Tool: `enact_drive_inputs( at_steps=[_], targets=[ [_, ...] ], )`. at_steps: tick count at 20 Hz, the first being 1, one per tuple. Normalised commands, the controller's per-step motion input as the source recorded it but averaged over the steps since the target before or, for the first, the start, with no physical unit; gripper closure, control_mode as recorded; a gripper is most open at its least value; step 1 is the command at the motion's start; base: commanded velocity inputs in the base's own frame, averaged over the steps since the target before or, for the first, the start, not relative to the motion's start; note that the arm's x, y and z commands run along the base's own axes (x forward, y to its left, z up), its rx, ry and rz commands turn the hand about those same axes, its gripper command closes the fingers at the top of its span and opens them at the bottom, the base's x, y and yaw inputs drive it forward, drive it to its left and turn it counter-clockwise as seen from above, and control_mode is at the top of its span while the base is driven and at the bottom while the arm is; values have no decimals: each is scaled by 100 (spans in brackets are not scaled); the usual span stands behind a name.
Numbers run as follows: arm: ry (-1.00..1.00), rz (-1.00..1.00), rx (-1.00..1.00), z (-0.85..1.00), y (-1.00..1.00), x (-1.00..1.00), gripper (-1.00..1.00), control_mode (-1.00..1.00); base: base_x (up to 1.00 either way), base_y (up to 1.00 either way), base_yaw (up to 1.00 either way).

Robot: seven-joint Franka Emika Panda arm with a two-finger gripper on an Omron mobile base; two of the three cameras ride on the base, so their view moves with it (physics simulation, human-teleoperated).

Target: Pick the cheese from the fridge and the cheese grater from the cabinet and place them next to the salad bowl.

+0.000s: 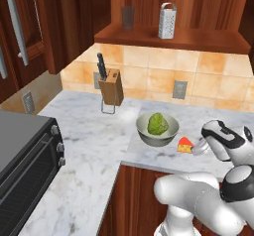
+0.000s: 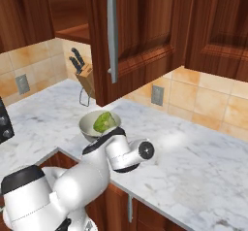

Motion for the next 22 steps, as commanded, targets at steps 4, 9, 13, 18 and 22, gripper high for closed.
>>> enact_drive_inputs(
  at_steps=[4, 9, 13, 18, 22],
  targets=[
    [-8, -5, 8, 58, -12, -24, -100, -100, 0, 0, 0],
    [-10, -10, 0, 83, 3, -28, -100, -100, 0, 0, 0],
    [-7, -8, 0, 40, 10, -38, -100, -100, 0, 0, 0],
    [-2, -10, 0, 7, -18, -45, -100, -100, 0, 0, 0],
    [-11, -7, 0, 51, 41, -36, -100, -100, 0, 0, 0]
  ],
)
